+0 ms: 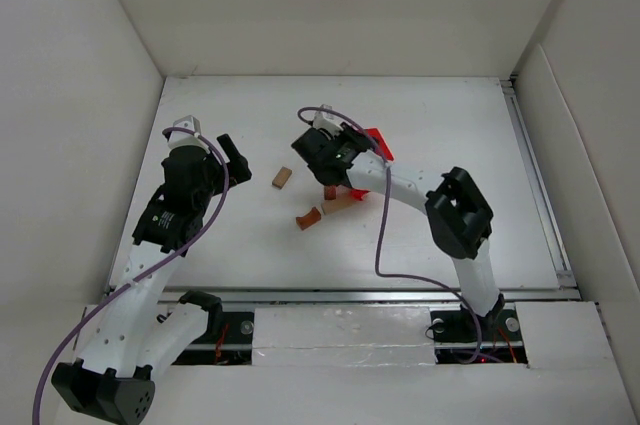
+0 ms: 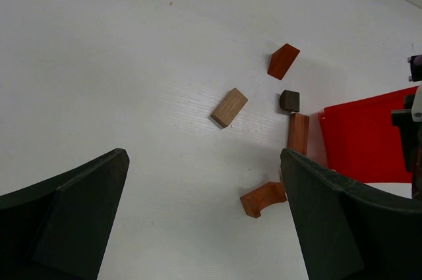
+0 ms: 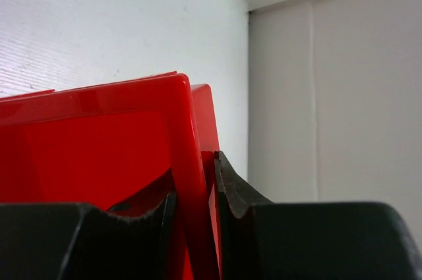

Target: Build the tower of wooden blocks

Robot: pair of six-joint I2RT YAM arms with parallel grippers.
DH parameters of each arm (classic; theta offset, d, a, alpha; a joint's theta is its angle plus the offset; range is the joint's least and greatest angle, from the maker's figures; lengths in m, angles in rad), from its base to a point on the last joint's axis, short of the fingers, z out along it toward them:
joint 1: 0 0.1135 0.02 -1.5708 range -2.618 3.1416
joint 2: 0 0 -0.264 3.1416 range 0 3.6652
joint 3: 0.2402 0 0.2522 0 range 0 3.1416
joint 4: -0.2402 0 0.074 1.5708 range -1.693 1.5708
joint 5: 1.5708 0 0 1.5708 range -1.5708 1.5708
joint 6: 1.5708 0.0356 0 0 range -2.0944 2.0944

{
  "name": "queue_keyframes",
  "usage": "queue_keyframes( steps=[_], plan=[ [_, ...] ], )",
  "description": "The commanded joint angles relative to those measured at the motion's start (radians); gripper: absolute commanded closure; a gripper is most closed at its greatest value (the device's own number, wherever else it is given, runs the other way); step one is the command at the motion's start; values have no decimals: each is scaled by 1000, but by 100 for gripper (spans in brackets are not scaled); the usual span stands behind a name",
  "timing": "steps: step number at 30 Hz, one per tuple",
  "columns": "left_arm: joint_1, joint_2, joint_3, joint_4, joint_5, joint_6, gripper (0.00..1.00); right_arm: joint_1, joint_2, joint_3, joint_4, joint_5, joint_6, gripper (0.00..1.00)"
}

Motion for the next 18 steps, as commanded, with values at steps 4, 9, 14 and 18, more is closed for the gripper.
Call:
queue_keyframes(
  steps=[4,9,14,18],
  plan=[
    [-3,-28,1,26,-13,11,1,-52,3,-111,167,-357,131,100],
    [-3,-37,-4,27,-15,8,1,-276,-204,-285,279,-793,197,100],
    [-3,-28,2,27,-1,11,1,-460,-502,-549,585,-1130,105,100],
    [-3,-42,-1,29,-1,11,1,-456,-538,-538,607,-1048,42,100]
  ],
)
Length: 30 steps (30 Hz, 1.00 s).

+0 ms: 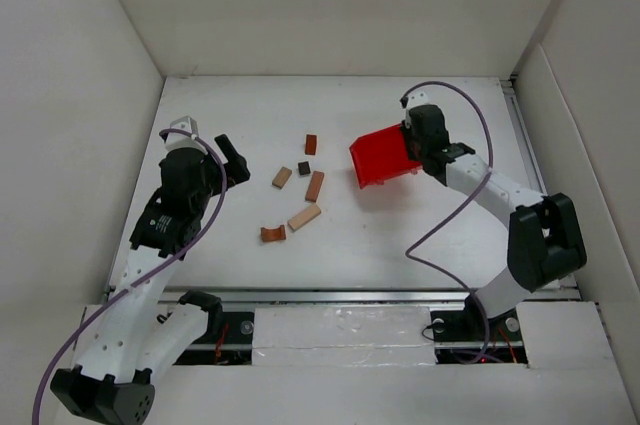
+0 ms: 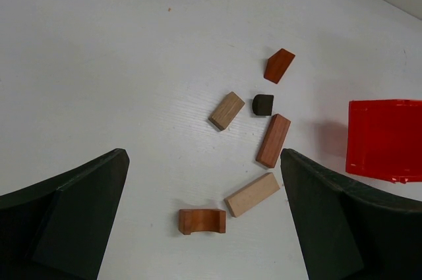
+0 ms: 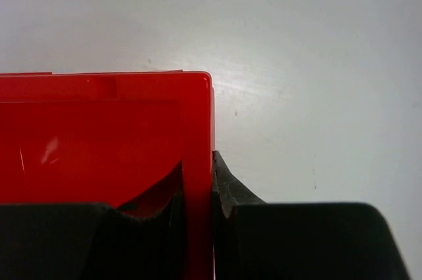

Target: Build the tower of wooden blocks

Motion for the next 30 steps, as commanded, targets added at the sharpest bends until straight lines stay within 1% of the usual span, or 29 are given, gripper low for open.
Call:
queue_keyframes(
  steps=[1,2,3,4,5,6,7,8,9,10,12,13,14,16,17,19,20,21,22,23,24,26,27,28,29,30],
  plan=[
    [-3,-20,-1,27,0,11,1,76,-62,29,202,-52,-73,100],
    [-3,-20,-2,29,-2,11,1,99,-73,4,234,2,-132,100],
    [-3,-25,-2,30,-2,13,1,151,-108,-29,281,101,-160,100],
    [-3,-22,-2,29,1,11,1,177,-135,-118,412,134,-197,100],
    [-3,-22,-2,32,6,11,1,234,-193,-231,582,175,-311,100],
    [-3,-22,-1,32,9,11,1,255,-220,-232,584,194,-312,100],
    [-3,-21,-1,32,11,11,1,274,-246,-332,761,205,-355,100],
    [-3,-19,-1,32,12,13,1,291,-258,-368,819,210,-418,100],
    [-3,-17,-1,32,12,13,1,308,-275,-393,862,228,-441,100],
    [-3,-17,-1,32,15,13,1,349,-299,-410,940,261,-449,100],
    [-3,-20,-2,30,12,11,1,380,-321,-454,1011,329,-481,100],
    [-3,-22,-2,32,11,11,1,409,-336,-467,1083,361,-496,100],
    [-3,-25,-2,32,12,11,1,409,-340,-479,1107,378,-515,100],
    [-3,-25,-2,32,15,11,1,409,-337,-456,1044,386,-484,100],
    [-3,-22,-2,33,14,13,1,374,-318,-436,1012,382,-443,100],
    [-3,-22,-1,33,17,13,1,342,-297,-380,945,394,-395,100],
    [-3,-21,-2,33,15,11,1,323,-275,-355,912,372,-348,100],
    [-3,-20,-2,33,17,13,1,278,-258,-279,856,322,-313,100],
    [-3,-20,-2,33,15,13,1,236,-220,-240,752,303,-264,100],
    [-3,-20,-2,33,15,13,1,236,-220,-208,742,280,-257,100],
    [-3,-19,-2,32,15,13,1,189,-179,-138,687,251,-234,100],
    [-3,-19,-4,29,14,13,1,106,-121,-44,619,152,-162,100],
    [-3,-19,-4,30,11,11,1,19,-37,28,476,50,-124,100],
    [-3,-20,-2,29,8,11,1,-31,14,165,425,-35,-101,100],
    [-3,-22,-4,29,6,10,1,-74,74,253,344,-115,-73,100],
    [-3,-22,-5,29,6,10,1,-109,140,350,185,-217,-59,100]
  ],
)
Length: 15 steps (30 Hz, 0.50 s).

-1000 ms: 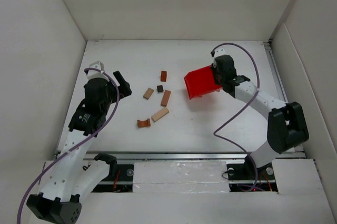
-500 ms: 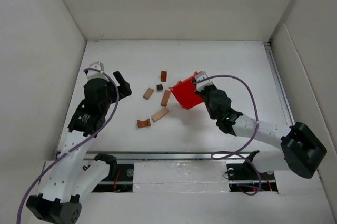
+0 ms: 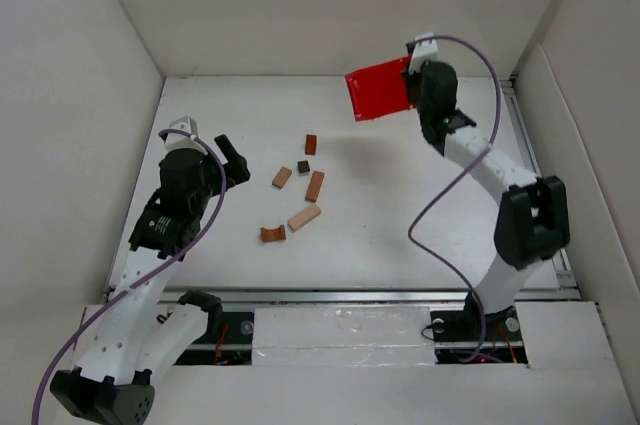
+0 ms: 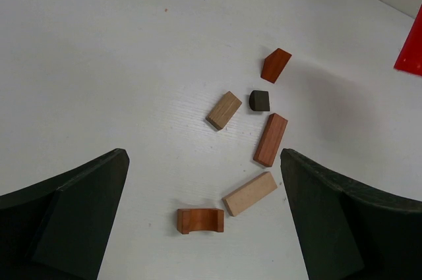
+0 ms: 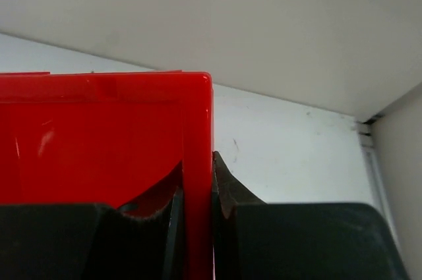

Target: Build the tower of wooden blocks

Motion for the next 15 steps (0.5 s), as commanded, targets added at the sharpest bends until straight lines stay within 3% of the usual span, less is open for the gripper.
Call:
queue_keyframes(
  steps=[1,4,8,15],
  plan=[
    [-3,-14,-7,27,-5,10,1,-163,239,387,-376,-320,132,100],
    [-3,-16,-8,27,-8,11,1,-222,463,617,-600,-443,90,100],
    [-3,-13,-10,32,-2,16,1,-300,640,888,-720,-576,92,100],
    [-3,-4,-10,36,9,22,1,-402,831,1076,-799,-694,171,100]
  ],
)
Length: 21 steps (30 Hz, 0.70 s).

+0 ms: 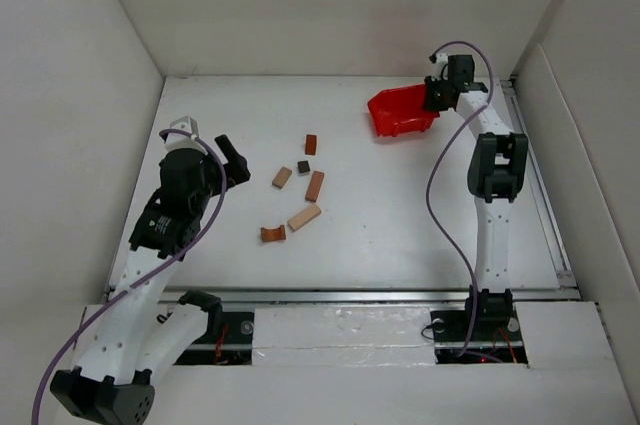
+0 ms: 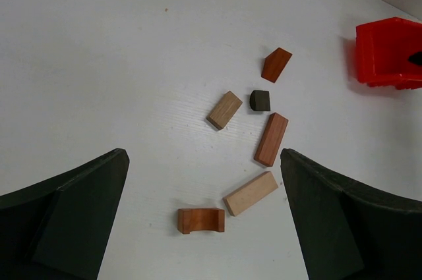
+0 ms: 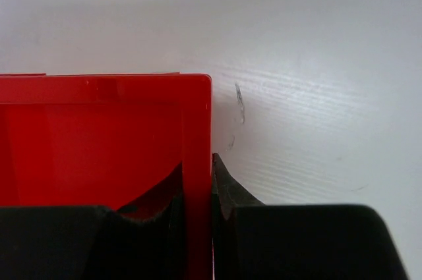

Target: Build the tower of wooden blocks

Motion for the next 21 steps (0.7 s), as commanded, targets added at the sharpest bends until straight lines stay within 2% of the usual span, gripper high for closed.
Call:
queue_keyframes(
  steps=[1,3,11,21],
  plan=[
    [-3,-1,-11,36,11,20,1,-32,-4,120,-52,-99,82,100],
    [-3,-1,-10,38,12,21,1,-41,14,137,-56,-31,114,99],
    [-3,14,-11,39,21,21,1,-52,92,244,-90,65,206,95],
    [-3,33,-10,41,30,26,1,-61,155,340,-127,85,228,70]
  ],
)
